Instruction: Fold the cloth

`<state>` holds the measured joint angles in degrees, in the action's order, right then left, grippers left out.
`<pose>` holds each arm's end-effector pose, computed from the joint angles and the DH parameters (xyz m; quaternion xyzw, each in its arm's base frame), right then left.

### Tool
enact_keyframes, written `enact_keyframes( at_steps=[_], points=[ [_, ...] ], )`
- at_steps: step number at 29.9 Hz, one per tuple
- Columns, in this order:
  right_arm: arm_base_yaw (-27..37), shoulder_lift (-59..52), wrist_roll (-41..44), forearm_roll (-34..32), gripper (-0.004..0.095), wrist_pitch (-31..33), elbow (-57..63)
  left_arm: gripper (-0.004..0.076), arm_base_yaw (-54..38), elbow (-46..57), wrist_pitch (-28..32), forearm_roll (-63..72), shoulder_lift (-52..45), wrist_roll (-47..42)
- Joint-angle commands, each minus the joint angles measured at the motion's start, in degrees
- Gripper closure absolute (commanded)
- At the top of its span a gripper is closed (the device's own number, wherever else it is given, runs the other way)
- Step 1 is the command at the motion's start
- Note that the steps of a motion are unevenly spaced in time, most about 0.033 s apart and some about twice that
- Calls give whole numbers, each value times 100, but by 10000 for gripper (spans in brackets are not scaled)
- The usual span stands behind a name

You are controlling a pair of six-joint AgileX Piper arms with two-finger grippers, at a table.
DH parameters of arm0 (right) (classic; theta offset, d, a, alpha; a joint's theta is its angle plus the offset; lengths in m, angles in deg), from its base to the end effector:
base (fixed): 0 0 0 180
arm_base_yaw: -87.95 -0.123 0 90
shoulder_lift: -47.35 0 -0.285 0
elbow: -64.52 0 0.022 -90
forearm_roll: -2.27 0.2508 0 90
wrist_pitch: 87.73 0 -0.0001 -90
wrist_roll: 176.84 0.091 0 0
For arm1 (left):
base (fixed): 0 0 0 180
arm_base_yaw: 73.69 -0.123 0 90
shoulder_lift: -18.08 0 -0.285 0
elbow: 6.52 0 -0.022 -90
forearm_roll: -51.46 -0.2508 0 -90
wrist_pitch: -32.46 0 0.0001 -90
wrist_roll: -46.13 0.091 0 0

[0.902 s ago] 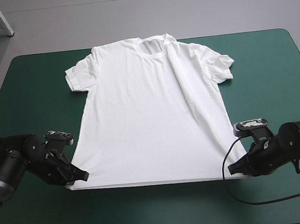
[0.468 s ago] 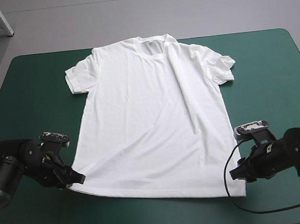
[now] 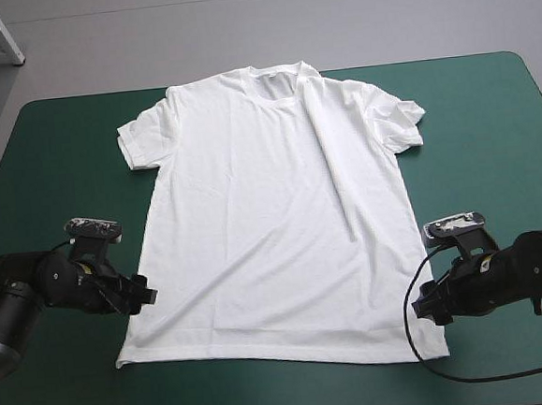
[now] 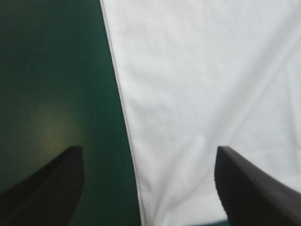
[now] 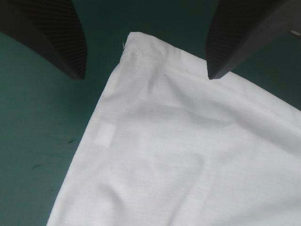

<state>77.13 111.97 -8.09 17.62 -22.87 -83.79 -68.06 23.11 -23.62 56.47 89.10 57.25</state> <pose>0.1522 0.0513 0.2916 -0.1516 0.9665 0.1279 0.1626 0.1922 -0.0256 0.2844 0.1261 0.9705 -0.0307 0.2032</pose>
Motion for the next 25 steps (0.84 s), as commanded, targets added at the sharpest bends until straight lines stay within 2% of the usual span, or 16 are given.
enact_keyframes(
  at_steps=[1, 4, 15, 25],
  points=[
    [14, -69, 21, 118, 233, -121, -123, 162, 17, -181, 1032, 40, 22, -175],
    [14, -69, 46, 118, 233, -121, -123, 167, 17, -519, 1367, 40, 404, -191],
    [14, -69, 189, 118, 233, 12, -132, 199, 17, -2821, 1616, 31, 2701, -179],
    [14, -82, 243, 118, 235, 162, -134, 199, 17, -3911, 1896, 186, 4338, -308]
  ],
)
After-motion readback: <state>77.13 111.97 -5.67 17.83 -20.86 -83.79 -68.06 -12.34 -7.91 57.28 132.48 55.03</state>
